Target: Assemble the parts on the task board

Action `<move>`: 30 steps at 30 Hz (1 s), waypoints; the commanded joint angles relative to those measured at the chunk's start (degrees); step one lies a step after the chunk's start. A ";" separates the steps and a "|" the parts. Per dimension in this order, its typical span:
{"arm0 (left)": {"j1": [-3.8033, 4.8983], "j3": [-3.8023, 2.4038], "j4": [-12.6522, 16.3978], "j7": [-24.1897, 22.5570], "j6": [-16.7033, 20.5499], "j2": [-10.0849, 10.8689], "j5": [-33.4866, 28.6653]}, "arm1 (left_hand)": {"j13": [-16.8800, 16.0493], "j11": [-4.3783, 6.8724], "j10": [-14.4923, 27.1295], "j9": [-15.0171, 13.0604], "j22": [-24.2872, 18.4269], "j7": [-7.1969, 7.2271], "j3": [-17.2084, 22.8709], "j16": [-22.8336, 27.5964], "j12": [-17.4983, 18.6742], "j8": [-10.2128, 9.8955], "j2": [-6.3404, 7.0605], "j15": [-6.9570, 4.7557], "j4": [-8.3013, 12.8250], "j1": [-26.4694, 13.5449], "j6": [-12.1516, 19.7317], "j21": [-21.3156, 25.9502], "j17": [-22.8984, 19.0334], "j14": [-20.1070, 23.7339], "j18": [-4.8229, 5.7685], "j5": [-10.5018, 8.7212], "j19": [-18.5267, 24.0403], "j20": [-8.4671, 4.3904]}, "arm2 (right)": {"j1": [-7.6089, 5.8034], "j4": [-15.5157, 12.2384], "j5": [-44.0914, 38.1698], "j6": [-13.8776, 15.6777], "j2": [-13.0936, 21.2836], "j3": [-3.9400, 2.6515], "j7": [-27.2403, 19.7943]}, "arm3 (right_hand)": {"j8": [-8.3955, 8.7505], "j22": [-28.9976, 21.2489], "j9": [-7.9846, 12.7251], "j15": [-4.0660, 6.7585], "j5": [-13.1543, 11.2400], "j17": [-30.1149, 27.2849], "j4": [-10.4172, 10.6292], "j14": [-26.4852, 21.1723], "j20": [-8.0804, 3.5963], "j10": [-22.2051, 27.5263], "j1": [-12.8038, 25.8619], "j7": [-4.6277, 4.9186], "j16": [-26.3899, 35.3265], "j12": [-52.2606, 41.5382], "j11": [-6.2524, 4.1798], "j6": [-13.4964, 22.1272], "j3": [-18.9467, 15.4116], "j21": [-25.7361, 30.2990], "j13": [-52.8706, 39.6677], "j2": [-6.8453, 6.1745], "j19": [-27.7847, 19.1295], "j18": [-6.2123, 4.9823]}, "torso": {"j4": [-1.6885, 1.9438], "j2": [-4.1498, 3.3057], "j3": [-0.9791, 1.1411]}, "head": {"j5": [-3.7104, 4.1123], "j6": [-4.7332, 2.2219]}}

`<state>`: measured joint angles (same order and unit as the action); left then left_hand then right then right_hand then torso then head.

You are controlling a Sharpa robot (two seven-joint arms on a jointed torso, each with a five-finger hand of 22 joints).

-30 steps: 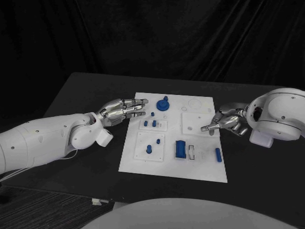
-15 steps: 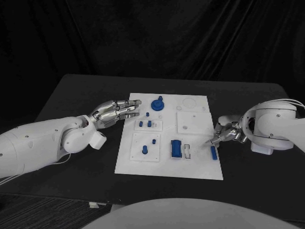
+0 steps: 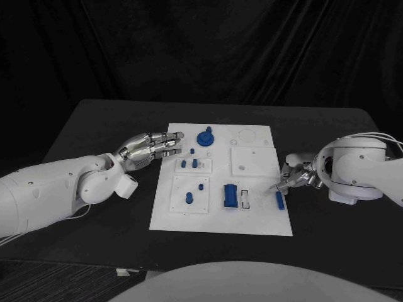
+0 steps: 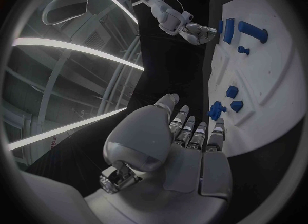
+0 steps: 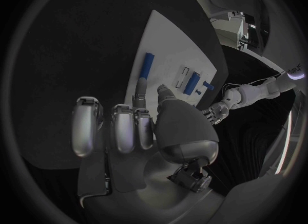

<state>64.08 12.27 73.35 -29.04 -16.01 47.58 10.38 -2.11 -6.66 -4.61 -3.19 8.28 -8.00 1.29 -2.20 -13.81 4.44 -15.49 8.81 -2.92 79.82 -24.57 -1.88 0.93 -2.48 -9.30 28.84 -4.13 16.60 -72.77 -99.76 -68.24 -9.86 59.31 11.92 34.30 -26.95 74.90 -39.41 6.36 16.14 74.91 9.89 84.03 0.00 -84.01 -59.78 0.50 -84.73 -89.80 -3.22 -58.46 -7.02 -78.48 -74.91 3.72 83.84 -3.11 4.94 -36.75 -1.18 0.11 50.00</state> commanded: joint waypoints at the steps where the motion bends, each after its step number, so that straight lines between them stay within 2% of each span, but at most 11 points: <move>1: -0.08 -0.05 0.11 -0.80 -0.45 -0.07 -0.35 | -0.09 -0.32 -0.20 -0.08 0.01 0.11 0.39 -0.39 -0.33 0.37 0.27 -0.04 0.01 -0.53 -0.37 -0.35 0.10 -0.24 -0.88 0.22 -0.48 0.07 | 0.45 -0.19 -1.88 0.69 -0.02 0.00 1.07 | 0.44 11.33 0.15 0.41 -0.49 3.64 0.38 4.03 -0.37 -5.99 0.54 0.03 0.17 -0.20 -0.23 -0.38 -0.15 0.28 -15.09 -0.04 1.97 0.28 | 0.03 -0.01 -0.03 | 0.01 0.00; 7: -0.11 -0.05 0.05 -0.75 -0.54 -0.10 -0.35 | -0.08 -0.40 -0.26 -0.08 -0.03 0.04 0.54 -0.41 -0.33 0.39 0.30 -0.07 0.04 -0.57 -0.35 -0.35 0.09 -0.25 -0.88 0.23 -0.48 0.06 | 1.06 -0.18 -2.06 -0.40 -0.10 0.00 1.17 | 1.83 11.25 0.88 0.26 -0.53 3.31 0.17 3.97 -0.27 -5.99 0.22 0.32 0.31 -0.20 -0.01 0.06 -0.12 0.51 -15.09 -0.12 1.88 0.23 | 0.05 -0.02 -0.02 | -0.03 0.00; 9: -0.13 -0.05 0.04 -0.72 -0.56 -0.12 -0.35 | -0.08 -0.40 -0.26 -0.08 -0.03 0.04 0.54 -0.41 -0.33 0.39 0.30 -0.07 0.04 -0.57 -0.35 -0.35 0.09 -0.25 -0.88 0.23 -0.48 0.06 | 1.16 -0.16 -2.12 -1.06 -0.14 0.00 1.20 | 2.97 11.21 1.54 0.09 -0.34 3.01 -0.15 3.91 -0.15 -5.99 -0.18 0.60 0.45 -0.20 0.20 0.39 -0.06 0.63 -15.09 -0.24 1.83 0.22 | 0.07 -0.02 -0.03 | -0.04 0.00; 13: -0.17 -0.05 0.00 -0.67 -0.61 -0.15 -0.35 | -0.08 -0.41 -0.26 -0.07 -0.06 0.03 0.57 -0.39 -0.32 0.38 0.31 -0.07 0.04 -0.58 -0.30 -0.35 0.09 -0.23 -0.88 0.23 -0.48 0.06 | 1.29 -0.14 -2.19 -2.76 -0.23 0.00 1.30 | 7.67 11.05 4.80 -0.76 1.55 1.97 -1.46 3.72 0.57 -5.99 -1.36 1.72 0.93 -0.20 1.20 0.86 0.16 1.16 -15.09 -0.72 1.64 0.12 | 0.03 0.00 -0.03 | -0.06 0.00; 18: -0.22 -0.05 -0.06 -0.69 -0.64 -0.22 -0.35 | -0.08 -0.42 -0.26 -0.06 -0.07 0.02 0.59 -0.38 -0.30 0.38 0.32 -0.07 0.04 -0.58 -0.26 -0.34 0.08 -0.22 -0.88 0.23 -0.47 0.06 | 1.36 0.00 -2.22 -4.28 -0.54 0.00 1.36 | 10.19 10.83 6.69 -1.12 2.73 0.99 -2.54 3.54 0.94 -5.99 -2.11 2.22 1.39 -0.20 1.66 0.90 0.39 1.86 -15.09 -1.04 1.40 -0.04 | 0.00 -0.01 0.00 | -0.16 0.00; 20: -0.24 -0.05 -0.07 -0.71 -0.65 -0.23 -0.35 | -0.08 -0.42 -0.26 -0.06 -0.07 0.02 0.59 -0.38 -0.30 0.38 0.32 -0.07 0.04 -0.58 -0.26 -0.34 0.08 -0.22 -0.88 0.23 -0.47 0.06 | 1.39 0.02 -2.23 -4.53 -0.67 0.00 1.34 | 11.50 10.76 7.74 -1.32 4.10 0.60 -3.51 3.46 1.15 -5.99 -2.93 2.48 1.58 -0.20 1.91 0.82 0.81 2.10 -15.09 -1.10 1.33 -0.08 | 0.02 -0.01 -0.01 | -0.19 0.00; 22: -0.25 -0.05 -0.07 -0.73 -0.67 -0.23 -0.35 | -0.08 -0.42 -0.26 -0.06 -0.07 0.02 0.59 -0.38 -0.30 0.38 0.32 -0.07 0.04 -0.58 -0.26 -0.34 0.08 -0.22 -0.88 0.23 -0.47 0.06 | 1.42 0.03 -2.23 -4.74 -0.80 0.00 1.31 | 12.65 10.69 8.64 -1.38 7.37 0.38 -5.27 3.43 1.24 -5.99 -5.12 2.60 1.68 -0.20 1.99 1.09 1.92 2.37 -15.09 -1.08 1.25 -0.14 | 0.01 -0.02 -0.02 | -0.25 0.00; 25: -0.28 -0.05 -0.08 -0.75 -0.70 -0.26 -0.35 | -0.08 -0.42 -0.26 -0.06 -0.07 0.02 0.59 -0.38 -0.30 0.38 0.32 -0.07 0.04 -0.58 -0.26 -0.34 0.08 -0.22 -0.88 0.23 -0.47 0.06 | 1.45 0.03 -2.23 -5.16 -0.99 0.00 1.29 | 13.49 10.66 9.37 -1.48 9.16 0.21 -6.40 3.40 1.33 -5.99 -6.21 2.73 1.76 -0.20 2.11 1.08 2.69 2.48 -15.09 -1.14 1.22 -0.16 | 0.01 -0.02 -0.02 | -0.35 0.00; 26: -0.28 -0.05 -0.08 -0.76 -0.71 -0.26 -0.35 | -0.08 -0.42 -0.26 -0.06 -0.07 0.02 0.59 -0.38 -0.30 0.38 0.32 -0.07 0.04 -0.58 -0.26 -0.34 0.08 -0.22 -0.88 0.23 -0.47 0.06 | 1.46 0.03 -2.23 -5.26 -1.03 0.00 1.28 | 14.12 10.60 9.86 -1.49 10.41 -0.05 -7.73 3.35 1.37 -5.99 -7.81 2.75 1.89 -0.20 2.11 1.30 3.74 2.69 -15.09 -1.00 1.15 -0.20 | 0.01 -0.01 -0.01 | -0.39 0.00; 27: -0.29 -0.05 -0.08 -0.79 -0.72 -0.28 -0.35 | -0.06 -0.44 -0.25 -0.05 -0.08 0.00 0.65 -0.39 -0.24 0.36 0.33 -0.07 0.05 -0.60 -0.16 -0.34 0.08 -0.23 -0.87 0.24 -0.47 0.07 | 1.47 0.02 -2.23 -5.36 -1.05 0.00 1.28 | 15.00 10.52 10.57 -1.52 8.43 -0.36 -9.70 3.28 1.38 -5.99 -10.10 3.02 2.05 -0.20 2.30 1.70 5.83 2.97 -15.09 -0.67 1.07 -0.26 | 0.02 -0.01 -0.01 | -0.41 0.00; 30: -0.31 -0.05 -0.09 -0.83 -0.74 -0.31 -0.34 | -0.06 -0.44 -0.25 -0.05 -0.08 0.00 0.65 -0.39 -0.24 0.36 0.33 -0.07 0.05 -0.60 -0.16 -0.34 0.08 -0.23 -0.87 0.24 -0.47 0.07 | 1.51 0.00 -2.23 -5.43 -1.18 0.00 1.28 | 17.04 10.42 12.71 -2.09 8.15 -0.93 -13.37 3.19 2.02 -5.99 -10.67 3.96 2.32 -0.20 3.13 1.78 11.18 3.37 -15.09 -1.48 0.98 -0.27 | 0.02 0.02 -0.02 | -0.55 0.00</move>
<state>63.86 12.28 73.18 -29.03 -16.06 47.40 10.38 -2.10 -6.85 -4.80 -3.18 8.26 -8.00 1.61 -2.42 -13.80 4.44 -15.26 8.80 -2.92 79.60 -24.57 -1.88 0.96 -2.48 -9.30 28.84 -4.13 16.61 -71.53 -99.82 -69.95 -13.59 58.12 11.73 34.46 -10.71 74.94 -28.71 4.53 24.35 74.10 -2.66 83.98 1.69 -84.00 -70.12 4.22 -82.72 -89.80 -0.30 -56.82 2.75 -75.31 -74.90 2.53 84.01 -3.11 4.95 -36.76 -1.19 -0.36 50.00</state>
